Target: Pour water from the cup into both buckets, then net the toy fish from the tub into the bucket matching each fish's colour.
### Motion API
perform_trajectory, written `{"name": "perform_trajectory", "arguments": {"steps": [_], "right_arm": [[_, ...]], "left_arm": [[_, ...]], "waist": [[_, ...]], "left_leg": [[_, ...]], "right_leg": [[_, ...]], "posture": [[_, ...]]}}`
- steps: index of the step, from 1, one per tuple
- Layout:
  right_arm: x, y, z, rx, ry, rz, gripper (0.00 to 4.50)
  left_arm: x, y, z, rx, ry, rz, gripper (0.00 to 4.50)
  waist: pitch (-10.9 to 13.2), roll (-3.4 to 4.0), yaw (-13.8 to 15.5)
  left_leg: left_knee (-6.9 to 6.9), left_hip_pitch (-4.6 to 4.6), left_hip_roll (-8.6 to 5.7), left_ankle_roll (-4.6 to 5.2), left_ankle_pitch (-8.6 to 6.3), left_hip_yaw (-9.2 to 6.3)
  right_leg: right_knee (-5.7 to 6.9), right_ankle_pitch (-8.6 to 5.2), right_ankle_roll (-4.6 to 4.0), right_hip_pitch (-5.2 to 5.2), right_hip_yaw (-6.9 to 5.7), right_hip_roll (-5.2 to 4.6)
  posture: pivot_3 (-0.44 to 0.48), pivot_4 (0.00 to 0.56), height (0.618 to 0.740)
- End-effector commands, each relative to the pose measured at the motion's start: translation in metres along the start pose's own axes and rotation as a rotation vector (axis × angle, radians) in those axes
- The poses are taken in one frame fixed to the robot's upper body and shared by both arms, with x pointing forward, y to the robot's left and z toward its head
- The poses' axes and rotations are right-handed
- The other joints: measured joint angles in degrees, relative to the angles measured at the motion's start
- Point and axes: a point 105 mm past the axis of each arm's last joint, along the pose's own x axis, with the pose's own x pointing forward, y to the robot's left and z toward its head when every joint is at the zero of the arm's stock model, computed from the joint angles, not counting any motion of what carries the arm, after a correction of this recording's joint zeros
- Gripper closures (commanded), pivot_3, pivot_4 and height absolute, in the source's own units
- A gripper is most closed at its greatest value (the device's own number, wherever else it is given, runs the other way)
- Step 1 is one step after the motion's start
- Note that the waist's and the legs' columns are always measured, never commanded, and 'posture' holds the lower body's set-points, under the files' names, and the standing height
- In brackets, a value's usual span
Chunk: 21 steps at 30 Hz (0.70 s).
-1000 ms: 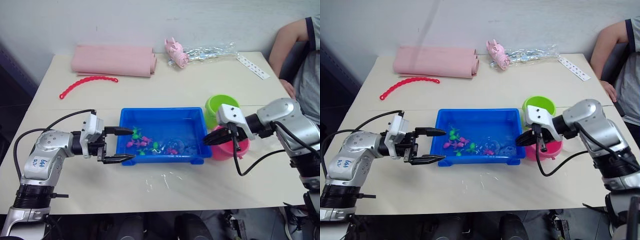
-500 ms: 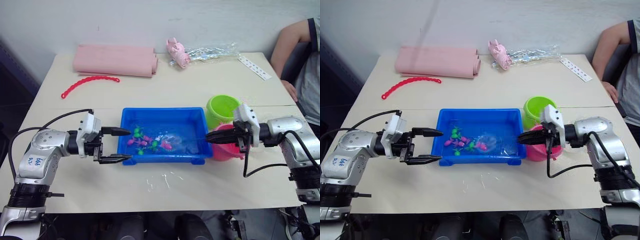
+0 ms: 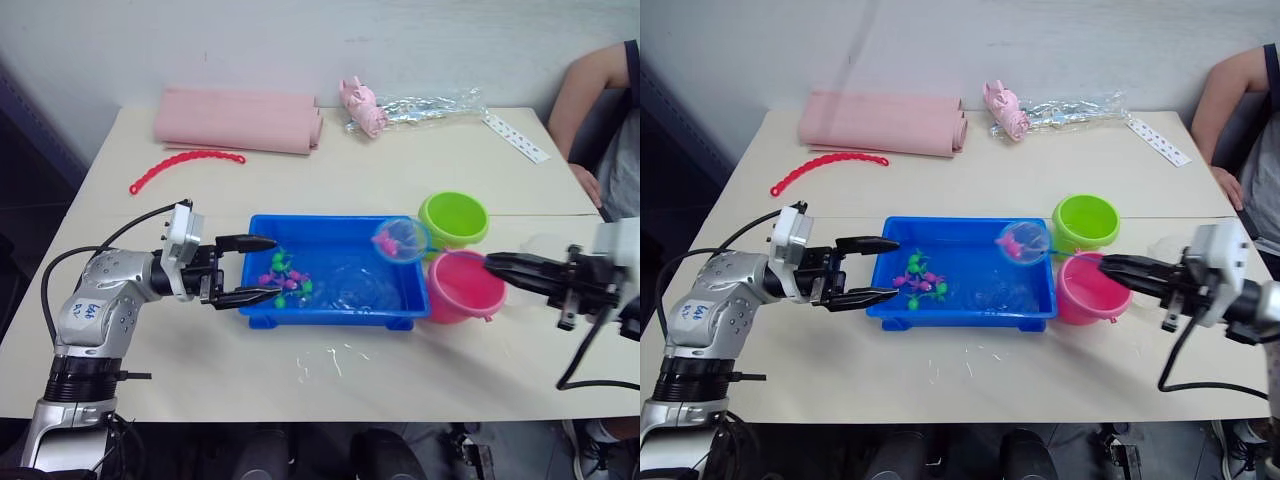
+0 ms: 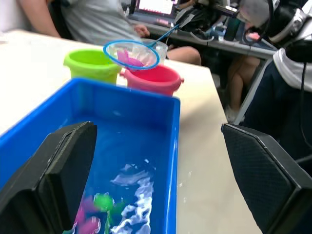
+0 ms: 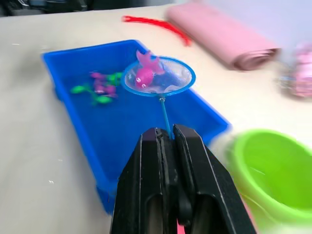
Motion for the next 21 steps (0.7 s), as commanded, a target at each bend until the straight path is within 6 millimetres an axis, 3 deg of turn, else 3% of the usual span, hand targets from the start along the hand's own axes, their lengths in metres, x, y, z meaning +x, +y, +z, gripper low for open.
{"name": "perform_trajectory", "arguments": {"steps": [1,10,17,21], "right_arm": [[-0.033,0.002,0.008,-0.095,0.034,-0.111,4.50],[-0.081,0.007,-0.024,-0.276,0.215,-0.282,4.50],[-0.082,0.012,-0.049,-0.627,0.385,-0.241,4.50],[-0.083,0.007,-0.046,-0.838,0.423,-0.256,4.50]], "left_arm": [[0.013,-0.002,0.007,0.015,-0.032,-0.053,0.03],[0.033,0.002,0.004,0.017,-0.046,-0.129,0.03],[0.040,0.000,-0.001,0.013,-0.052,-0.149,0.03],[0.042,-0.001,-0.001,0.015,-0.062,-0.145,0.03]], "waist": [[0.00,0.00,0.12],[-0.01,0.01,-0.03],[-0.02,0.02,-0.07],[-0.02,0.03,-0.06]], "left_leg": [[-0.01,0.01,0.00,0.00,0.01,0.00],[-0.03,0.10,0.00,-0.01,0.04,0.08],[-0.05,0.10,-0.01,-0.02,0.05,0.08],[-0.05,0.10,-0.01,-0.03,0.06,0.09]], "right_leg": [[0.00,0.00,0.00,0.00,0.00,0.00],[-0.26,0.00,0.00,0.05,0.10,0.05],[-0.28,0.00,0.00,0.03,0.11,0.06],[-0.26,0.00,0.01,0.03,0.12,0.05]], "posture": [[0.000,0.150,0.740],[0.000,0.150,0.740],[0.000,0.150,0.740],[0.000,0.150,0.740]]}}
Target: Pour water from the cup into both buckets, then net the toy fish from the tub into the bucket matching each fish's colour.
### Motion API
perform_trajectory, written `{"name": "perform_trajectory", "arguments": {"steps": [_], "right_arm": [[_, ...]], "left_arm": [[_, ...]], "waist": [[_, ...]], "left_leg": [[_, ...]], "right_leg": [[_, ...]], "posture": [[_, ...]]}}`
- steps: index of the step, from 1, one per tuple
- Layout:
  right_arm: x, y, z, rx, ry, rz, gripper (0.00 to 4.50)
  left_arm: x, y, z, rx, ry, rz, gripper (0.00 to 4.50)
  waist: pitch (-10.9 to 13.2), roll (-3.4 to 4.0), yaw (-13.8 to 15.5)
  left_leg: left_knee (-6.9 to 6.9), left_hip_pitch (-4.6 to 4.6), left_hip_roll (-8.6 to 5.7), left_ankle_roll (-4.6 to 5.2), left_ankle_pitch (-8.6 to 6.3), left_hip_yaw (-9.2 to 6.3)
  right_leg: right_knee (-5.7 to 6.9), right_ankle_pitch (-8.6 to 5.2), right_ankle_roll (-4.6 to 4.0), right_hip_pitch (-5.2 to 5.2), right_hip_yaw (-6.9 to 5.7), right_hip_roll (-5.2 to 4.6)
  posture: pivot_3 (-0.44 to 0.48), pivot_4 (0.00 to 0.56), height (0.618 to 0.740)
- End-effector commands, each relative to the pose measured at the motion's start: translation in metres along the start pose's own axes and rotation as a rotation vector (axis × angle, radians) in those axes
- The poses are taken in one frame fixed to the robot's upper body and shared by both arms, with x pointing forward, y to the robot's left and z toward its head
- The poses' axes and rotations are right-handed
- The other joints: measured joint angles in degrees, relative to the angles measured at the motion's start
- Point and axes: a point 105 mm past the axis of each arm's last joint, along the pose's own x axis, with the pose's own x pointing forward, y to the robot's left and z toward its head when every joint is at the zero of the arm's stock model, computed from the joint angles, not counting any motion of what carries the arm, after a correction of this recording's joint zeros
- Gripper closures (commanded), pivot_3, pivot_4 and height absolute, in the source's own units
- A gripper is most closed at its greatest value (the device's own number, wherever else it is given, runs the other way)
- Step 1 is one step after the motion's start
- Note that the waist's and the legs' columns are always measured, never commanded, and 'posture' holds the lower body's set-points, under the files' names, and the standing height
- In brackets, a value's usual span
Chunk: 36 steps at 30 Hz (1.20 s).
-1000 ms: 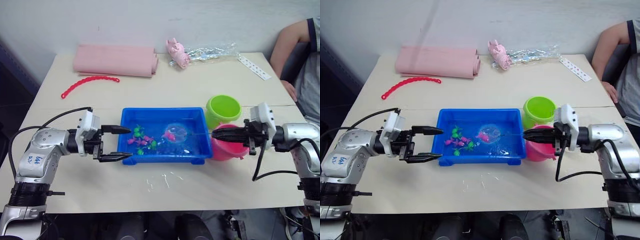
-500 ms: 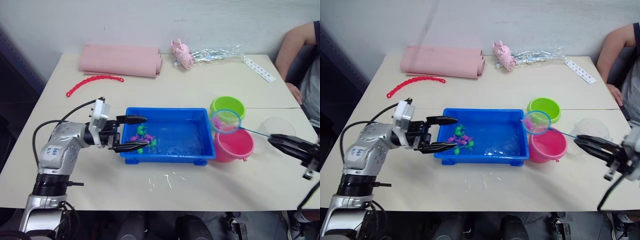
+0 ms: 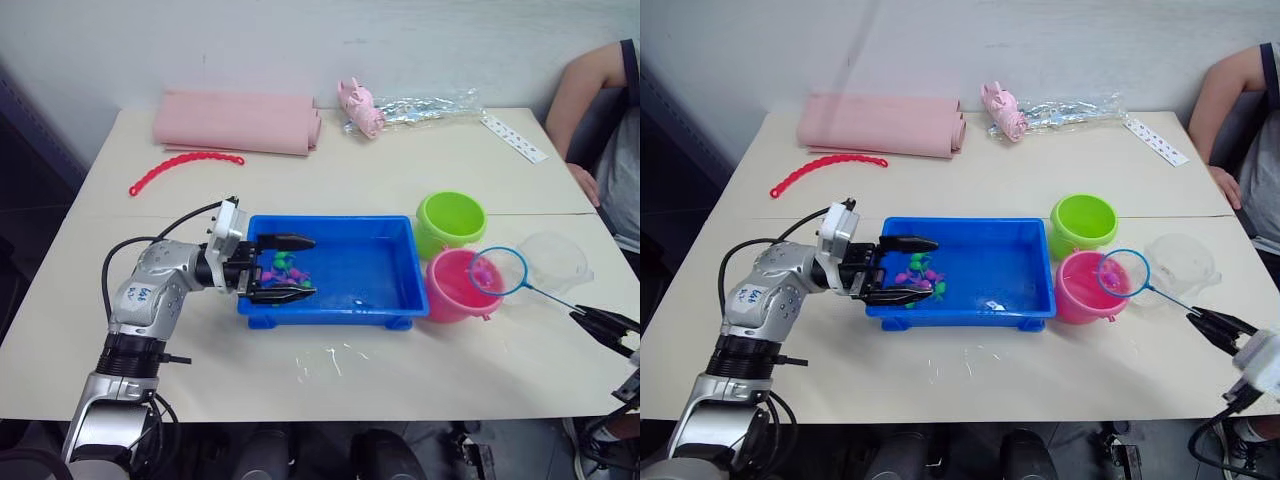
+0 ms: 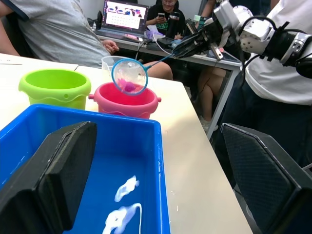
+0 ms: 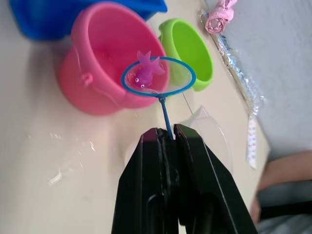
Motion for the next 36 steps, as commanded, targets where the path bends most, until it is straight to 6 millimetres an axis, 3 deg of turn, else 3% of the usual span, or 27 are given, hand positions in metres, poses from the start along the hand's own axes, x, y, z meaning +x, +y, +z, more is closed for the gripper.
{"name": "perform_trajectory", "arguments": {"steps": [1,6,16,22,25,30,36], "right_arm": [[-0.004,-0.013,0.006,-0.226,0.013,-0.048,4.50],[-0.004,-0.019,0.014,-0.434,-0.005,-0.101,4.50],[-0.005,-0.011,0.017,-0.593,0.007,-0.136,4.50],[-0.005,-0.005,0.023,-0.589,-0.009,-0.171,4.50],[-0.003,-0.004,0.025,-0.367,-0.027,-0.212,4.50],[0.009,-0.011,0.053,0.084,-0.214,-0.211,4.50],[0.044,-0.029,0.100,0.528,-0.428,0.036,4.50]], "left_arm": [[0.003,-0.003,0.005,0.035,-0.012,-0.013,0.03],[0.004,-0.004,0.002,0.035,-0.014,-0.005,0.03],[0.008,-0.004,-0.002,0.051,-0.018,0.013,0.03],[0.007,-0.001,-0.001,0.061,-0.027,0.023,0.03],[0.002,0.000,0.000,0.063,-0.030,0.033,0.03],[-0.030,0.006,0.005,0.071,-0.036,0.111,0.03],[-0.079,0.011,0.013,0.109,0.002,0.276,0.03]], "waist": [[0.00,0.00,0.00],[0.00,0.00,-0.01],[0.00,0.01,0.00],[-0.01,0.01,-0.02],[-0.01,0.01,-0.03],[-0.02,0.03,-0.05],[-0.04,0.08,-1.39]], "left_leg": [[0.00,0.00,0.00,0.00,0.00,0.00],[-0.01,0.00,0.00,-0.01,0.01,-0.01],[-0.01,0.00,0.00,-0.02,0.01,-0.01],[-0.01,0.00,0.00,-0.03,0.02,-0.01],[-0.02,0.00,0.00,-0.03,0.02,-0.02],[-0.04,0.01,0.00,-0.03,0.03,-0.02],[-0.01,0.06,0.03,0.03,0.06,-0.03]], "right_leg": [[0.00,0.00,0.00,0.00,0.00,0.00],[-0.01,0.00,0.00,0.00,0.00,0.00],[-0.01,0.00,0.00,0.00,0.02,0.00],[-0.01,0.00,0.00,0.00,0.03,0.00],[0.00,0.00,0.00,0.00,0.03,0.01],[0.01,0.00,0.00,0.01,0.04,0.01],[0.10,0.00,-0.01,0.04,0.04,-0.02]], "posture": [[0.000,0.150,0.740],[0.000,0.150,0.740],[0.000,0.150,0.740],[0.000,0.150,0.740],[0.000,0.150,0.740],[0.000,0.150,0.740],[0.000,0.150,0.740]]}}
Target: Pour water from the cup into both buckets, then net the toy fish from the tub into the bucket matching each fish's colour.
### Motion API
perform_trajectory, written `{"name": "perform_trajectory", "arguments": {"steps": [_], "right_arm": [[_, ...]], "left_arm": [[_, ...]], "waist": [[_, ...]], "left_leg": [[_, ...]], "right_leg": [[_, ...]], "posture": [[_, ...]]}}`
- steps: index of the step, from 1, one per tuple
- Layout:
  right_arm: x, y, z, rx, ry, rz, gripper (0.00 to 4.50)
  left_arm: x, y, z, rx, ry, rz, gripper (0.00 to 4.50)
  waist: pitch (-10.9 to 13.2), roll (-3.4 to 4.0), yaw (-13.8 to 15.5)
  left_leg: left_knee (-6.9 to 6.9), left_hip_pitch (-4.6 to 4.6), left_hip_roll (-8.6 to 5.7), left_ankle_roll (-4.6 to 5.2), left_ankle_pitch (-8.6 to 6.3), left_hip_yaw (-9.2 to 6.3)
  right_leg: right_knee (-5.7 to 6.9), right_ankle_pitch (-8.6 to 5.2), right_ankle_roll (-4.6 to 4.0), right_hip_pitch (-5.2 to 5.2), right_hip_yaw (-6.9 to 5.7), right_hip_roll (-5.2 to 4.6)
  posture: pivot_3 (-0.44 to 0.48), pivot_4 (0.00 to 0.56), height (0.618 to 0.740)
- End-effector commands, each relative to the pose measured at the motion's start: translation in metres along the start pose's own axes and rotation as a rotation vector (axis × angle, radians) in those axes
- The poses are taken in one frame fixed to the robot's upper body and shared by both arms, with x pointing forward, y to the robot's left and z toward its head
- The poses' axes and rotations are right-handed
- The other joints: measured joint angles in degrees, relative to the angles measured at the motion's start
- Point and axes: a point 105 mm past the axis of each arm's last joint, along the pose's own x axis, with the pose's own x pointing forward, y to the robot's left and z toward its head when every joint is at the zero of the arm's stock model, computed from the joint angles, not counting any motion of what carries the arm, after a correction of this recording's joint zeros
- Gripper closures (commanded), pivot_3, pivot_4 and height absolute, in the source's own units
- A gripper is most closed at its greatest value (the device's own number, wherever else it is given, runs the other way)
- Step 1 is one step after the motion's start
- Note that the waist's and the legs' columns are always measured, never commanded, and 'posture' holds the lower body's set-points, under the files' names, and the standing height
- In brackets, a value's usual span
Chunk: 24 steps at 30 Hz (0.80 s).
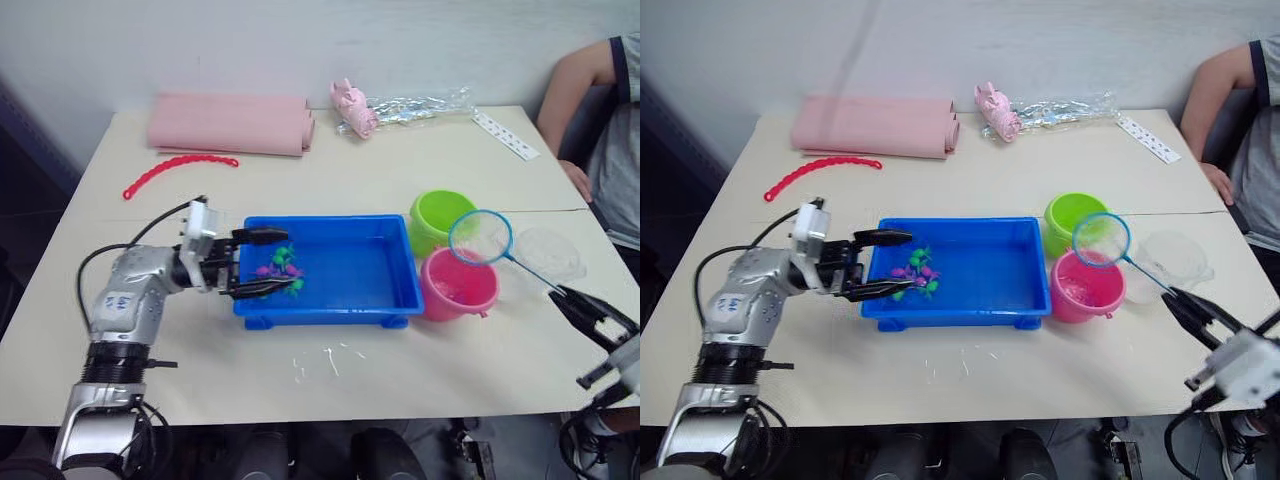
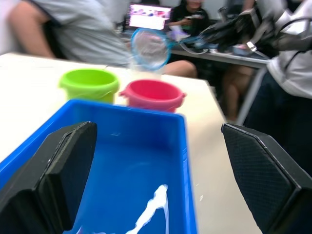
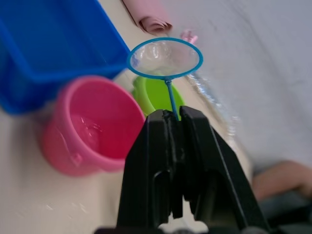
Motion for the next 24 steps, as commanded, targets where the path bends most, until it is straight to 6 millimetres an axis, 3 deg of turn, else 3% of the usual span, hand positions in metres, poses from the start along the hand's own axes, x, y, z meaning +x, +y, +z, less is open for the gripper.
{"name": "perform_trajectory", "arguments": {"steps": [1,4,10,15,24], "right_arm": [[0.041,0.003,0.037,0.352,-0.127,0.189,4.50],[0.067,0.018,0.045,0.433,-0.112,0.333,4.50],[0.110,0.037,0.046,0.445,-0.047,0.507,4.50],[0.148,0.056,0.033,0.432,0.013,0.588,4.50],[0.186,0.077,0.047,0.462,-0.049,0.658,4.50]], "left_arm": [[-0.040,0.009,0.012,0.060,0.019,0.121,0.03],[-0.060,0.008,0.009,0.064,0.071,0.180,0.03],[-0.080,-0.005,0.001,0.051,0.128,0.230,0.03],[-0.082,-0.015,-0.002,0.027,0.130,0.272,0.03],[-0.083,-0.016,-0.002,0.027,0.129,0.320,0.03]], "waist": [[0.00,0.00,-0.11],[-0.01,-0.02,-0.08],[0.00,-0.07,0.14],[-0.07,-0.30,-0.40],[-0.07,-0.29,-0.10]], "left_leg": [[0.00,0.00,0.01,0.00,0.00,-0.01],[0.00,0.00,0.04,0.00,0.00,-0.03],[0.08,-0.13,-0.02,0.05,-0.03,-0.16],[0.05,-0.13,-0.01,0.03,-0.03,-0.15],[0.01,-0.14,-0.01,0.02,-0.02,-0.14]], "right_leg": [[0.00,0.00,0.00,0.00,0.00,0.00],[-0.01,0.00,0.00,0.00,-0.02,0.01],[-0.09,0.01,0.01,0.00,-0.19,-0.08],[-0.09,0.01,0.01,-0.06,-0.14,-0.10],[0.27,0.01,0.01,-0.15,-0.14,-0.10]], "posture": [[0.000,0.150,0.740],[0.000,0.150,0.740],[0.000,0.150,0.740],[0.000,0.150,0.740],[0.000,0.150,0.740]]}}
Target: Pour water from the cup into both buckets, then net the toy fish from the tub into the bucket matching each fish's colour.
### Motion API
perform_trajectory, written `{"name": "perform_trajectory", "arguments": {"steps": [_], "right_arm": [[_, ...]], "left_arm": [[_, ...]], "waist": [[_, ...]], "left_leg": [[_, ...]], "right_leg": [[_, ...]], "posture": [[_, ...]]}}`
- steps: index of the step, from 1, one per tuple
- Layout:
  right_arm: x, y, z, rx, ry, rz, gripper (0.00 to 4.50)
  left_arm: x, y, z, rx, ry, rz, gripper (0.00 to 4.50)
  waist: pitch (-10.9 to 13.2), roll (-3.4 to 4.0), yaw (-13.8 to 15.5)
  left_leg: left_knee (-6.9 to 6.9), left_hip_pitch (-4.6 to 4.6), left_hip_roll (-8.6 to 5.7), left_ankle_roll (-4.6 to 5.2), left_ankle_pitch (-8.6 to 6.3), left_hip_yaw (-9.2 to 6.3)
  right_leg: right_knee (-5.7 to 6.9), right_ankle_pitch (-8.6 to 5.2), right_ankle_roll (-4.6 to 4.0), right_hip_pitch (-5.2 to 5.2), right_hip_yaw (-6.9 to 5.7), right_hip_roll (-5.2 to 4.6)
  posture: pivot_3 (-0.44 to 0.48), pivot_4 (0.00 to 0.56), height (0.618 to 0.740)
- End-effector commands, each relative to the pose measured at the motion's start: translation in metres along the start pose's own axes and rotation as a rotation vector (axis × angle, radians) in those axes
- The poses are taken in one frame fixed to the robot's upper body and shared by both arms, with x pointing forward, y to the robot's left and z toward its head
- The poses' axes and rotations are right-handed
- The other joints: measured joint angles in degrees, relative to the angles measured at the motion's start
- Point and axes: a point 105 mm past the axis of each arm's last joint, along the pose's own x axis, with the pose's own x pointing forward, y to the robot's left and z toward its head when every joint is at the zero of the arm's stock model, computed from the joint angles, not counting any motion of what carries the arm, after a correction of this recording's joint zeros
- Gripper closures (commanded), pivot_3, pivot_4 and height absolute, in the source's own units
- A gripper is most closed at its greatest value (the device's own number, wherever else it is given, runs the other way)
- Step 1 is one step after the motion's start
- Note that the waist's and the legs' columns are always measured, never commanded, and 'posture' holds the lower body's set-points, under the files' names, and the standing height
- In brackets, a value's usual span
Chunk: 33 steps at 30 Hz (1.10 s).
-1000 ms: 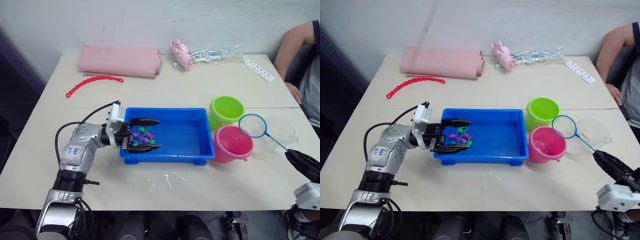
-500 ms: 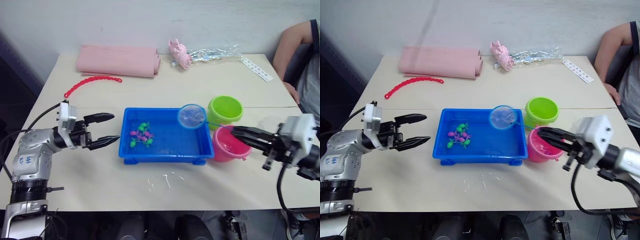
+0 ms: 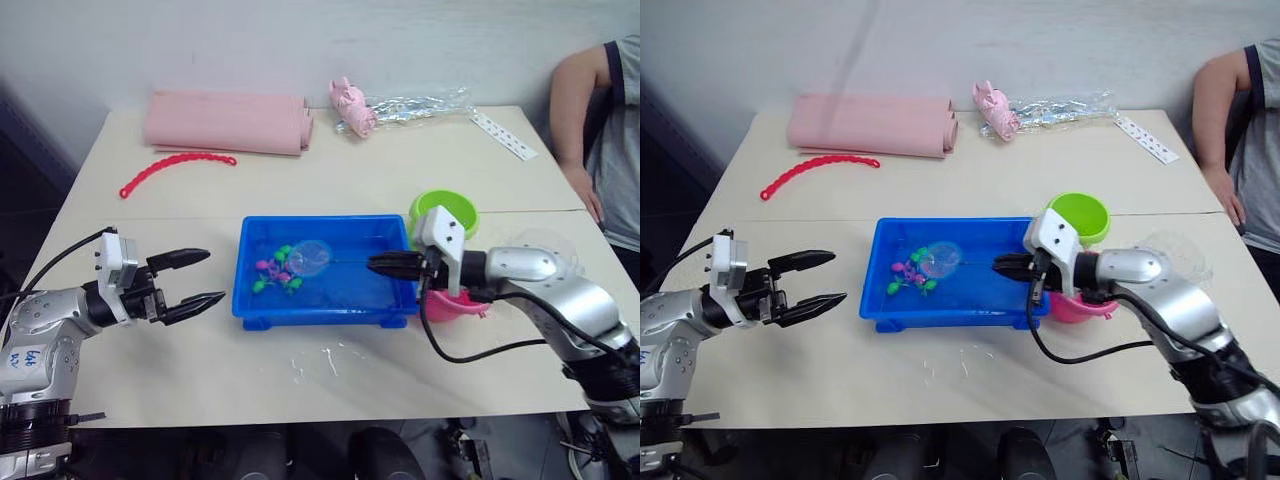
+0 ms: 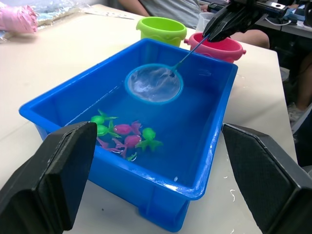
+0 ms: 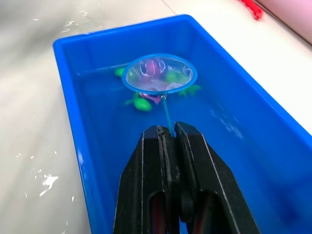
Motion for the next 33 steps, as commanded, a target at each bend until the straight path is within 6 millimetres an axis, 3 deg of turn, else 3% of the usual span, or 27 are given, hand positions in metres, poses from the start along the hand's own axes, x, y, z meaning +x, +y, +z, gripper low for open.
{"name": "perform_trajectory", "arguments": {"steps": [1,11,16,24,29,33], "right_arm": [[0.005,-0.003,0.004,-0.023,0.002,-0.003,4.50],[0.015,-0.020,-0.006,-0.049,0.037,-0.080,4.50],[0.025,-0.028,0.001,-0.076,0.005,-0.101,4.50],[0.041,-0.020,0.002,-0.145,0.030,-0.042,4.50],[0.039,-0.017,-0.008,-0.194,0.090,-0.031,4.50],[0.025,-0.019,-0.013,-0.192,0.116,-0.048,4.50]], "left_arm": [[0.000,-0.001,0.009,0.028,-0.025,0.007,0.03],[0.005,0.001,0.008,0.028,-0.032,0.013,0.03],[0.008,0.001,0.007,0.025,-0.033,0.007,0.03],[0.010,0.001,0.007,0.025,-0.033,0.000,0.03],[0.009,0.001,0.007,0.028,-0.034,0.003,0.03],[0.008,0.001,0.007,0.030,-0.032,0.008,0.03]], "waist": [[0.00,0.00,0.19],[0.00,0.00,0.01],[0.00,0.00,-0.19],[0.00,0.00,-0.30],[0.00,0.00,-0.39],[0.00,0.00,-0.34]], "left_leg": [[0.01,0.00,0.00,0.00,0.00,0.00],[-0.01,0.01,-0.01,-0.01,0.00,0.01],[-0.02,0.01,-0.01,-0.03,0.01,0.02],[-0.05,0.01,-0.01,-0.03,0.01,0.01],[-0.05,0.01,-0.02,-0.04,0.01,0.01],[-0.05,0.01,-0.02,-0.04,0.01,0.01]], "right_leg": [[0.01,0.00,0.00,0.00,-0.01,-0.01],[0.04,0.00,0.00,-0.03,0.00,0.00],[0.06,0.00,0.00,-0.06,0.00,0.01],[0.07,0.00,0.00,-0.08,0.00,0.01],[0.08,0.00,0.00,-0.08,0.00,0.01],[0.08,0.00,0.00,-0.08,0.00,0.00]], "posture": [[0.000,0.150,0.740],[0.000,0.150,0.740],[0.000,0.150,0.740],[0.000,0.150,0.740],[0.000,0.150,0.740],[0.000,0.150,0.740]]}}
